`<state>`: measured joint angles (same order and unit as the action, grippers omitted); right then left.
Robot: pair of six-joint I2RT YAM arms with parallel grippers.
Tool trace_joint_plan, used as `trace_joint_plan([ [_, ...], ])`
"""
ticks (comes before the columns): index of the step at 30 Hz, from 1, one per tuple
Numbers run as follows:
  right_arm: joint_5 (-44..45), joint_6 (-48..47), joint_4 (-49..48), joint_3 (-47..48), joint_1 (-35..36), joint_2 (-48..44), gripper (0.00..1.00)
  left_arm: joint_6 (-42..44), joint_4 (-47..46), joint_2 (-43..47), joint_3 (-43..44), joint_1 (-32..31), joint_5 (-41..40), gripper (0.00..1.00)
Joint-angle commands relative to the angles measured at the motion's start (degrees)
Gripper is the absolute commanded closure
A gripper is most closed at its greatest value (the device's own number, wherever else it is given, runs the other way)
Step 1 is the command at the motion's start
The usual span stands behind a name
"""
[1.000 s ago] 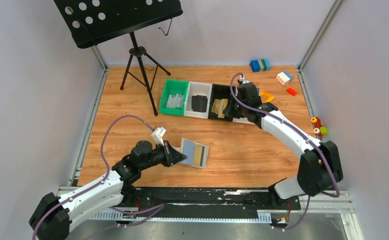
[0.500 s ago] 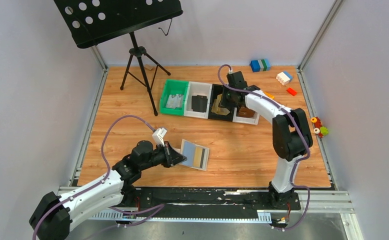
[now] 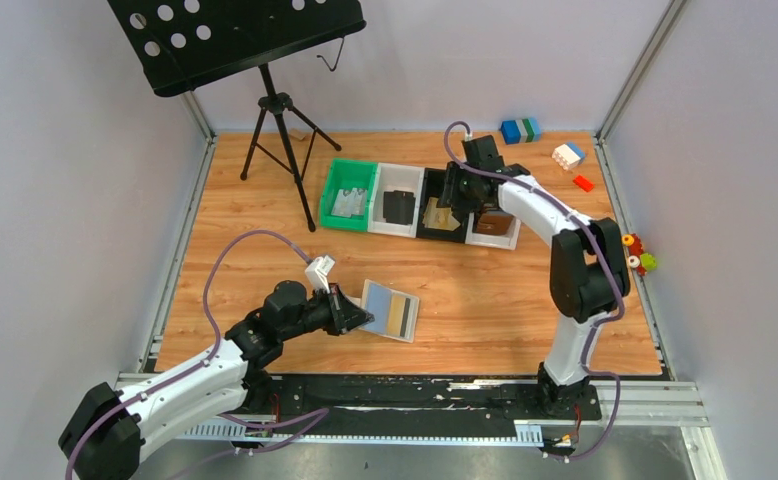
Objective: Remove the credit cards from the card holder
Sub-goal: Place the credit card in the storage box, then remove the credit card from the card holder.
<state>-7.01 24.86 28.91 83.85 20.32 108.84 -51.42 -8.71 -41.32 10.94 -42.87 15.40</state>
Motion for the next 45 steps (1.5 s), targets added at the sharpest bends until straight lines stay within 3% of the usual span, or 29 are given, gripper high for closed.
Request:
trace_joint_plan([
  [1, -2.4, -1.6, -1.6, -2.7, 0.4, -10.7, 0.54, 0.9, -2.0, 0.2, 3.0, 0.2, 0.7, 1.00],
  [3, -5.0, -1.4, -3.3, -6.3, 1.0, -14.7, 0.42, 0.2, -2.6, 0.3, 2.9, 0.2, 0.9, 1.00],
  [7, -10.5, -0.1, -7.8, -15.6, 1.5, -23.6, 0.08, -2.7, -6.8, 1.0, 1.9, 0.2, 1.9, 1.00],
  [10, -14.6, 1.2, -10.2, -22.8, 1.5, -30.3, 0.00, -5.3, -10.6, 1.0, 1.3, 0.3, 3.2, 1.00],
  [24, -31.5, 10.9, -22.4, -47.0, 1.5, -54.8, 0.02, -17.0, -28.2, 0.9, -1.0, 0.6, 6.8, 1.00],
  [33, -37.9, 19.8, -33.0, -56.3, 1.4, -59.7, 0.09, -22.3, -36.7, -0.8, -1.5, 0.6, 8.7, 1.00],
  [38, -41.2, 24.5, -38.4, -59.2, 1.5, -61.8, 0.20, -24.3, -41.2, -2.8, -1.7, 0.6, 9.2, 1.00],
  [45, -42.9, 29.9, -42.8, -62.2, 1.5, -66.1, 0.48, -24.9, -43.2, -4.1, -1.6, 0.6, 9.3, 1.00],
])
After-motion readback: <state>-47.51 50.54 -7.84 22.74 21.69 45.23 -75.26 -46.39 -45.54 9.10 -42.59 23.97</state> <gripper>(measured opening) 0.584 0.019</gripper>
